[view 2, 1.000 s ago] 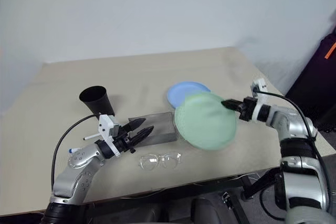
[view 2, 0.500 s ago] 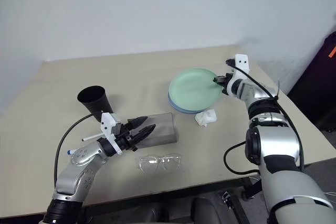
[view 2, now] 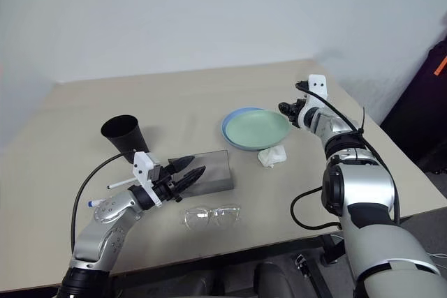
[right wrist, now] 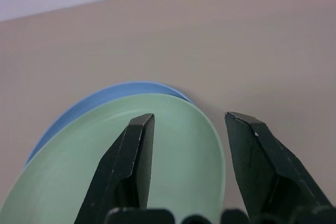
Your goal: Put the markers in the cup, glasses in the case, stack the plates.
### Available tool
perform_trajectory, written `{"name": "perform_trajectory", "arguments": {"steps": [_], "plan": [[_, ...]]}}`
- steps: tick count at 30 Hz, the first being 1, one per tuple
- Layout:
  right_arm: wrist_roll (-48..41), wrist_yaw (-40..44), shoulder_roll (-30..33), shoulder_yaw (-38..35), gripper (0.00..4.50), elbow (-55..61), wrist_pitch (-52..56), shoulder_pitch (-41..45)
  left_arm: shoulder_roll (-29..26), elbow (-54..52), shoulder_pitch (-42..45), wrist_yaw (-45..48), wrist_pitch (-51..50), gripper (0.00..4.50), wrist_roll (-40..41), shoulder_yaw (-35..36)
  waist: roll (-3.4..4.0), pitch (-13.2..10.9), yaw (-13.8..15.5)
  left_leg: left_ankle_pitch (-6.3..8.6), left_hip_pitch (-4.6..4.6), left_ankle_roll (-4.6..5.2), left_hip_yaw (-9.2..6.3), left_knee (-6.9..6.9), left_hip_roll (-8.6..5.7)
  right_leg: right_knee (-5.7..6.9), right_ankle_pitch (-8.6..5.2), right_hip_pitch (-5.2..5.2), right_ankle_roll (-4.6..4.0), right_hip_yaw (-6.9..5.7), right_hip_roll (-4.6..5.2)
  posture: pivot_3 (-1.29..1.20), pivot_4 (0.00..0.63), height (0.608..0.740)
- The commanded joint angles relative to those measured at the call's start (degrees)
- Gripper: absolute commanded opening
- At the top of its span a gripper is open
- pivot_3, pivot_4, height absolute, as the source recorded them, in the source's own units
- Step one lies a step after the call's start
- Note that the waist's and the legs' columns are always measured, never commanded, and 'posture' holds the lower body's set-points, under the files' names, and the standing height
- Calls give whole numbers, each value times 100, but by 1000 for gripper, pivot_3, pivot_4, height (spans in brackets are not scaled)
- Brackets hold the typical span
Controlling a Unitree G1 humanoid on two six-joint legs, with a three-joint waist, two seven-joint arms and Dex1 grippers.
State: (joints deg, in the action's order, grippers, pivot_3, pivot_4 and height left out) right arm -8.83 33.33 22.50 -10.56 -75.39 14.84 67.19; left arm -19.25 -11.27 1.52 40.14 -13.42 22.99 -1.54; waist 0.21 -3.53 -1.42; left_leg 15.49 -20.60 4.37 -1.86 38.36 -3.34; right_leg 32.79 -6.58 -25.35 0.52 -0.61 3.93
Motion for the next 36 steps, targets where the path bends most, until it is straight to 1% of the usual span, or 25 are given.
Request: {"name": "perform_trajectory", "arguments": {"steps": [1, 4, 5, 9, 12, 17, 21, 28, 33, 34, 36], "plan": [[202, 926, 303, 233, 2357, 447, -376, -75, -29, -216, 128, 18, 101, 2425, 29, 47, 0, 0, 15, 0, 0, 0, 0, 2, -1, -1, 0, 3, 0, 0, 0, 0, 0, 740], [500, 2358, 585, 817, 2357, 1055, -795, -668, -60, -173, 147, 45, 119, 2425, 35, 76, -2, 2, 19, 1, -1, 2, -3, 5, -4, -2, -1, 7, 2, 0, 1, 0, 0, 740], [531, 2615, 642, 930, 2357, 1240, -813, -826, -69, -153, 158, 54, 124, 2425, 38, 85, -2, 2, 16, 3, 0, 5, -3, 6, -4, -3, -1, 9, 2, 0, 1, 0, 0, 740], [562, 3350, 821, 1248, 2357, 1937, -692, -1446, -92, -87, 214, 80, 130, 2425, 46, 95, 1, 2, -3, 5, 1, 7, 4, 9, -1, 0, -1, 6, 2, 2, 2, 0, 0, 740], [559, 3662, 900, 1392, 2357, 2471, -532, -1877, -88, -39, 259, 102, 138, 2425, 47, 95, 4, 2, 4, 4, 2, 6, 3, 18, 2, 8, 0, 7, 2, 2, 0, 0, 0, 740], [532, 3775, 894, 1516, 2357, 3182, -173, -2315, -66, 24, 310, 122, 150, 2425, 37, 80, 4, 2, 6, 4, 2, 4, 6, 41, 7, 12, -1, 12, 2, -1, -2, 0, 0, 740], [579, 3583, 808, 1577, 2357, 3260, -152, -2402, -58, 53, 332, 136, 159, 2425, 32, 84, 3, 2, 17, 4, 1, 0, 8, 53, 8, 13, -1, 16, 4, -2, 0, 0, 0, 740], [760, 3138, 515, 1695, 2357, 2860, -467, -2267, -42, 96, 359, 136, 190, 2425, 13, 60, 3, 2, 19, 5, 1, -2, 7, 52, 8, 13, 0, 14, 5, -2, -2, 0, 0, 740], [847, 2968, 415, 1763, 2357, 2669, -745, -2218, -46, 46, 329, 120, 176, 2425, 18, 69, 3, 2, 20, 4, -1, 0, 6, 51, 5, 13, 1, 13, 5, -1, 1, 0, 0, 740], [862, 2955, 412, 1769, 2002, 2653, -777, -2213, -50, 40, 322, 117, 175, 2425, 18, 74, 3, 2, 20, 4, -1, 0, 6, 51, 5, 13, 1, 12, 5, -1, 1, 0, 0, 740], [878, 2973, 427, 1778, 1479, 2647, -827, -2220, -57, 20, 295, 109, 175, 2425, 18, 84, 3, 2, 20, 4, -1, 0, 5, 51, 5, 14, 1, 13, 5, -2, 1, 0, 0, 740]]}}
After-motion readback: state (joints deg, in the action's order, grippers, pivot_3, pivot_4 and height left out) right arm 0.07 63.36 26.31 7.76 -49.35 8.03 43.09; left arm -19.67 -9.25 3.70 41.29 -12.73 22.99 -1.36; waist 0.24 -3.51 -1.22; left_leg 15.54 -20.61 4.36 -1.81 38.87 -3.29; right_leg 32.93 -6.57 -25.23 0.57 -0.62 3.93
